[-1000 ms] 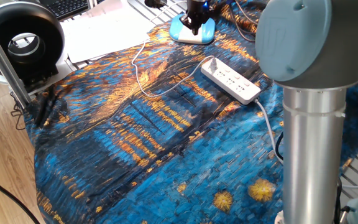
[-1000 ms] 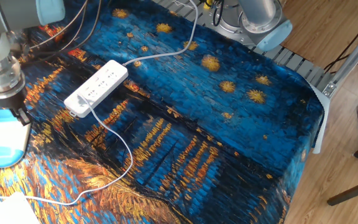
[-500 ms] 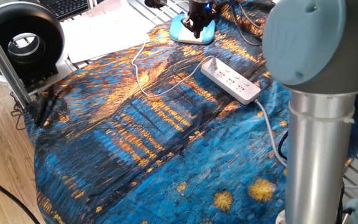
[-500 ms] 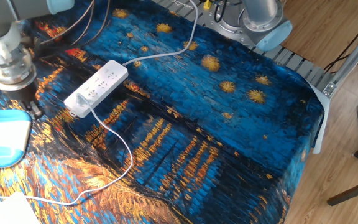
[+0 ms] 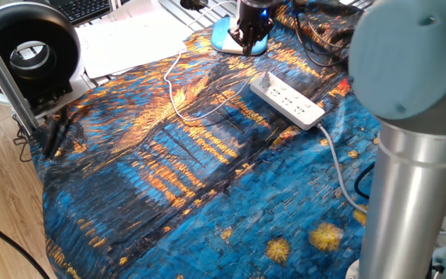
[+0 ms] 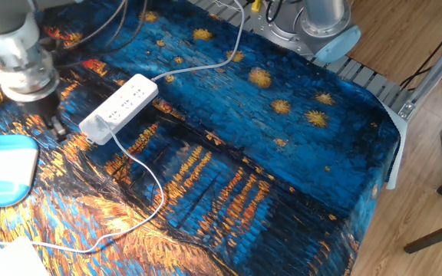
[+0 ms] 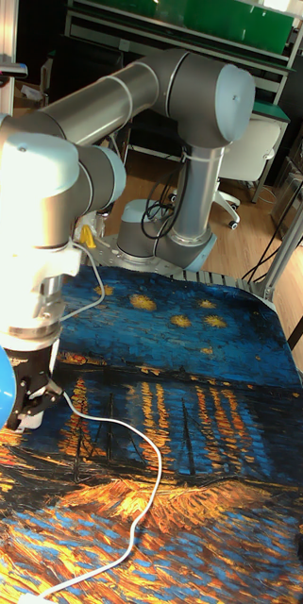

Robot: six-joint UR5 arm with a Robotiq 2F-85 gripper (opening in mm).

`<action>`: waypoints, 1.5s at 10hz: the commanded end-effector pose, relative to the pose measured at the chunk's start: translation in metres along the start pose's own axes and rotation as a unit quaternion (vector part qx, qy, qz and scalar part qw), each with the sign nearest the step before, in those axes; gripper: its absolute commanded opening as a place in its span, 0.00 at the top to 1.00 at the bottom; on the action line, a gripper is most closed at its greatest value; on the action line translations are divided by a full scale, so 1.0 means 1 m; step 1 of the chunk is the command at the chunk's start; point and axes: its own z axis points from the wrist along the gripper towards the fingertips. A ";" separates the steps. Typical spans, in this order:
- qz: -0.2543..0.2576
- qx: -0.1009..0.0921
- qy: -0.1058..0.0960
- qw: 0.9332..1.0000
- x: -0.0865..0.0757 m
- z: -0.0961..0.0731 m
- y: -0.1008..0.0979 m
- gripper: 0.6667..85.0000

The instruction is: Plug in the power cord of the desk lamp, turn on the socket, and light up the desk lamp

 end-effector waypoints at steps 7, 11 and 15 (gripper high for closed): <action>-0.148 0.064 0.006 0.987 0.007 -0.007 -0.036 0.99; -0.135 0.038 0.014 0.990 0.041 -0.042 0.003 0.99; -0.090 0.019 0.013 0.996 0.086 -0.056 0.051 0.99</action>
